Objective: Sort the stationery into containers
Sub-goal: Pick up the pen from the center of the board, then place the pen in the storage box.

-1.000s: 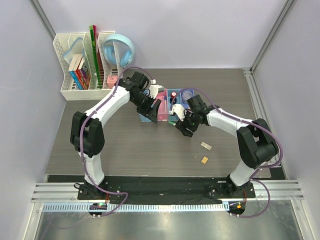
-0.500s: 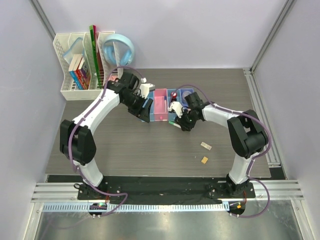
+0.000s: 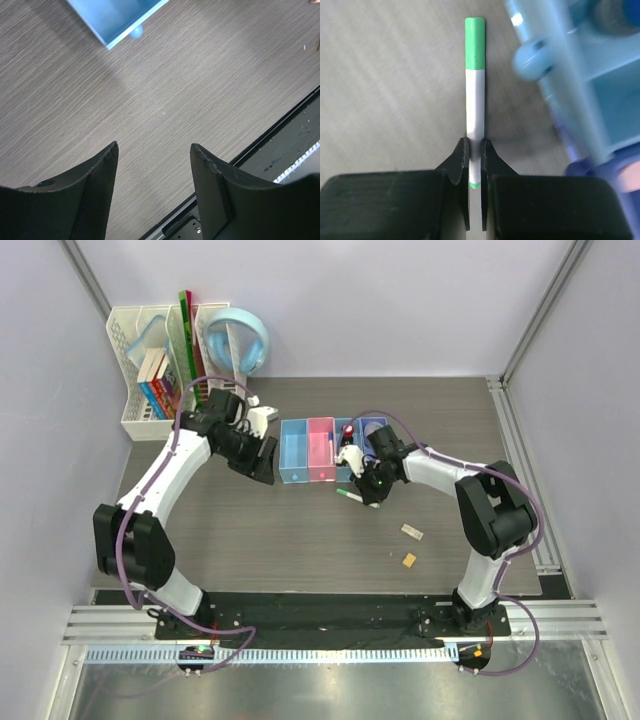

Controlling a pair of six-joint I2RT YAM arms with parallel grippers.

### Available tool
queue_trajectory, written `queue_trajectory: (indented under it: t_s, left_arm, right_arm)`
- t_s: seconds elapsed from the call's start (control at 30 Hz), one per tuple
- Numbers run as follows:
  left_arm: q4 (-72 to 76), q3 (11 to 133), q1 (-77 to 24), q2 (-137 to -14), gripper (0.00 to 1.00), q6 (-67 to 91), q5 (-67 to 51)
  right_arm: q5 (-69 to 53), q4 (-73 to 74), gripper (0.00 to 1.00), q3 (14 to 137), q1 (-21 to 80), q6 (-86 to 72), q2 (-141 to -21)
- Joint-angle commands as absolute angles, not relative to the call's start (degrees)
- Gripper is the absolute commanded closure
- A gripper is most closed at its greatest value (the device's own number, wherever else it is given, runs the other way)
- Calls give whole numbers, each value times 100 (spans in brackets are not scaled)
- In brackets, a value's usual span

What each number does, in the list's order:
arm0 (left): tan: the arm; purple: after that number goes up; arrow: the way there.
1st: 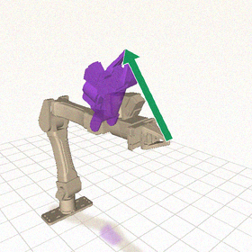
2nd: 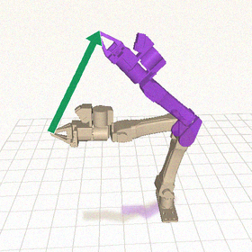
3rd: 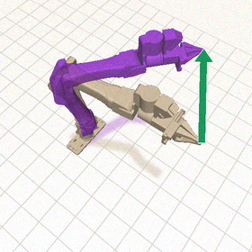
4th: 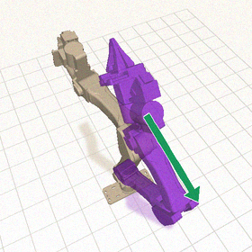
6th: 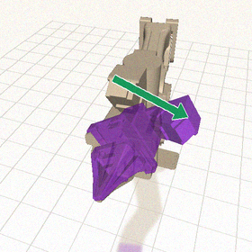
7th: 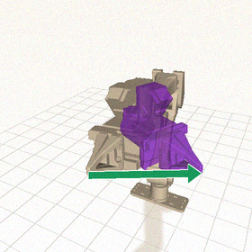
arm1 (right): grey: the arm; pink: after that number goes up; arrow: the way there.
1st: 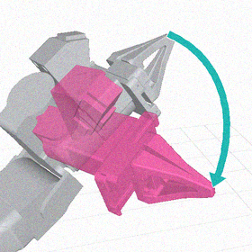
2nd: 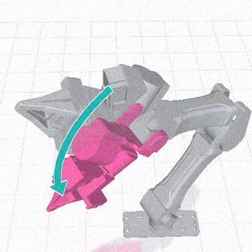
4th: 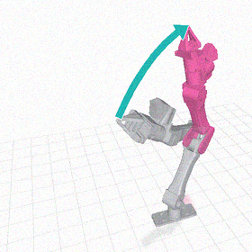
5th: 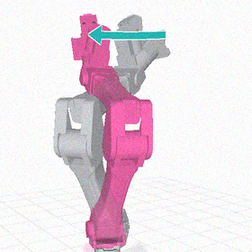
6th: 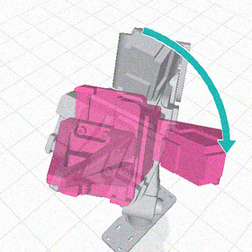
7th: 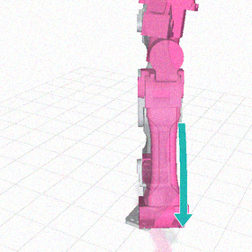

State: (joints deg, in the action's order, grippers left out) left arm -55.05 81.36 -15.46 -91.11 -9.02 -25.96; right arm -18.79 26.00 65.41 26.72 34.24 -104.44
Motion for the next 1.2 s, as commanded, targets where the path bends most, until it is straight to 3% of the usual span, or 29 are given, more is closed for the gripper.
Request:
queue_trajectory:
  t_s: [0.0, 0.3, 0.47, 0.83, 1.17]
  left_arm:
    - [-5230, 7884, -1354, -8737, 40, -1028, -2610]
    - [-5133, 7734, -1292, -8692, 40, -870, -2611]
    - [-4975, 7612, -1283, -8561, 40, -634, -2304]
    - [-4588, 7146, -1283, -8183, 39, -290, -1565]
    - [-4649, 6979, -1283, -7945, 38, -422, -1336]
  right_arm:
    - [-2153, 3251, 99, 6565, 2742, 3077, -9651]
    - [-2566, 3349, 99, 7127, 2768, 2023, -8974]
    - [-2435, 2340, 99, 7400, 2769, 672, -8938]
    - [-1969, 134, 99, 8437, 2769, -1221, -10439]
    - [-1907, 79, 99, 9167, 2760, -1661, -11777]
